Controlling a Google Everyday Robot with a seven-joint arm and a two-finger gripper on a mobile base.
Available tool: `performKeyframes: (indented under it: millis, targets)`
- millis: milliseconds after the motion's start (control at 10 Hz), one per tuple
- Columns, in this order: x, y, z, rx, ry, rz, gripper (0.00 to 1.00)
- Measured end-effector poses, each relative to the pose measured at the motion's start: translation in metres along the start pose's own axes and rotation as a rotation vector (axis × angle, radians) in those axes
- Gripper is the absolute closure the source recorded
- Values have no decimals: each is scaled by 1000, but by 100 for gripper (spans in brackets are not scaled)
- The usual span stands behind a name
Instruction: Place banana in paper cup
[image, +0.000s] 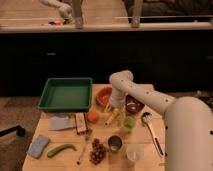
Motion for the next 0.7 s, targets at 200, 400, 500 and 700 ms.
performKeyframes:
  millis: [200, 400, 500, 700]
  targets:
    - [-1, -5, 4, -28, -1, -30, 20]
    - [-2, -11, 8, -60, 4, -54, 20]
    - [-3, -15, 10, -74, 4, -71, 20]
    - [-3, -14, 12, -90, 3, -86, 20]
